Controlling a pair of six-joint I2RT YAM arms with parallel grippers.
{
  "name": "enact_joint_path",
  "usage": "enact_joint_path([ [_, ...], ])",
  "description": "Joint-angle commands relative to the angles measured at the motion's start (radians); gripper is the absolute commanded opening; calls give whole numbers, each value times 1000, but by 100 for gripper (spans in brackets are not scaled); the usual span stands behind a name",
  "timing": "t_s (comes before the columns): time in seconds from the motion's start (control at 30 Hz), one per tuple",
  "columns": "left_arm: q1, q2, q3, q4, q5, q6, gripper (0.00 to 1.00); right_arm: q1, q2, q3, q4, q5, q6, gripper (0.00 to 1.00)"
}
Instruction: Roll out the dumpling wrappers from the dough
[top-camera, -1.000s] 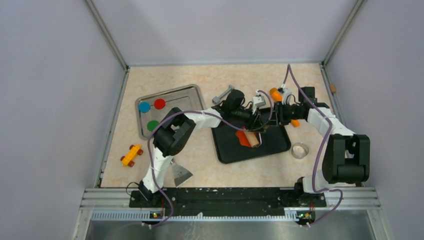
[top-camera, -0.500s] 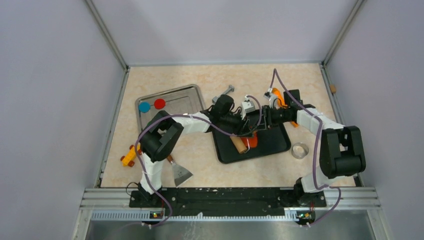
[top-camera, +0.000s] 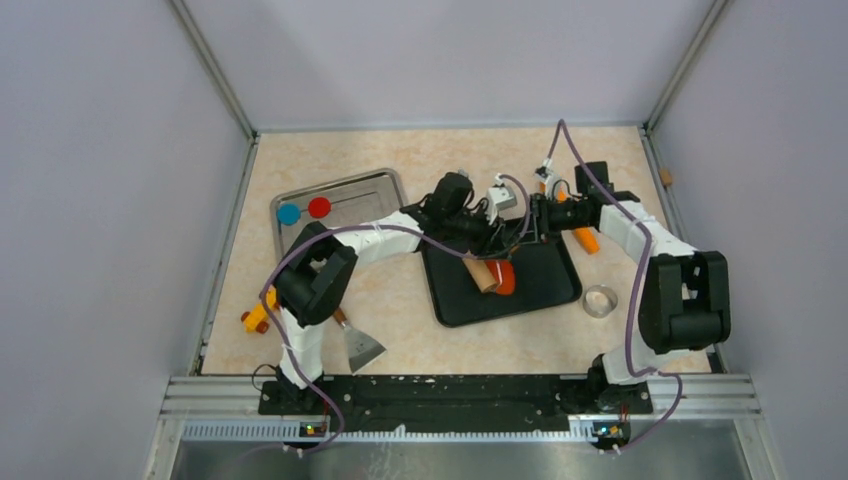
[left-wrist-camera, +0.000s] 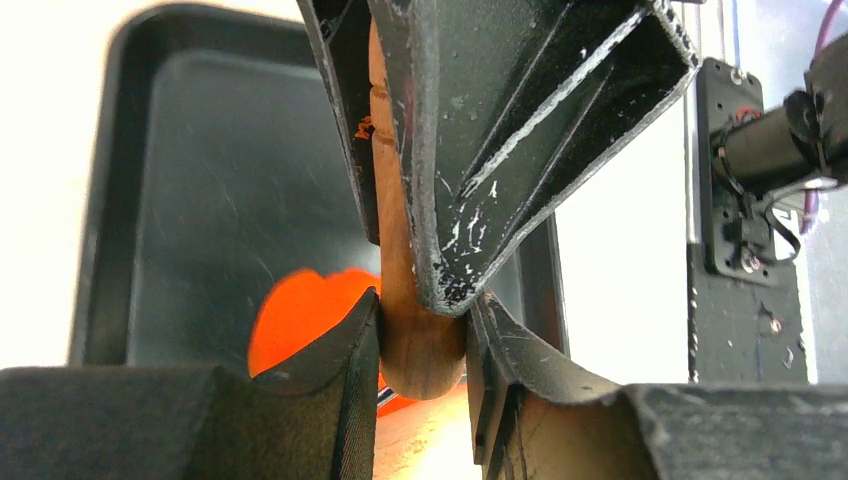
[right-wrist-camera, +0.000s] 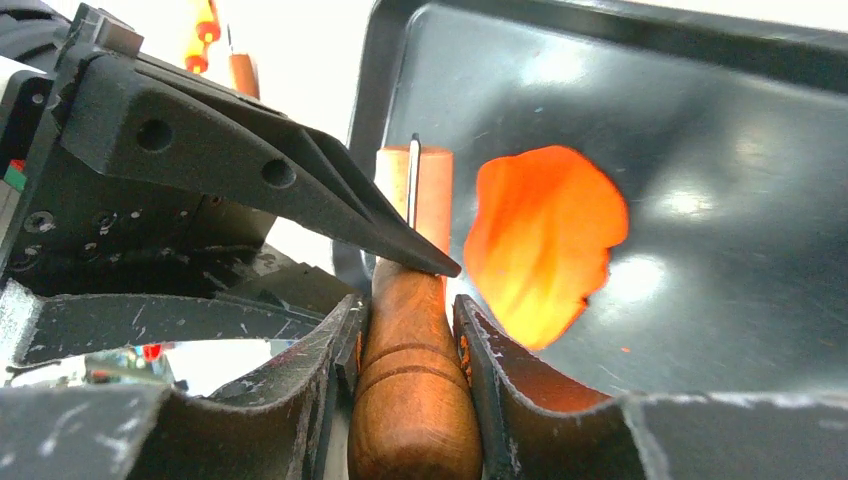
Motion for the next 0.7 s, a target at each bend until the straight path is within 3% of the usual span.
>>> enact_joint_path([
  [0.0, -19, 81, 137, 16, 7, -36, 0, -90, -40, 47, -45, 44, -56, 0],
  [0.67, -114, 450, 382, 122, -34, -45, 0, -280, 6, -113, -61, 152, -284, 0],
])
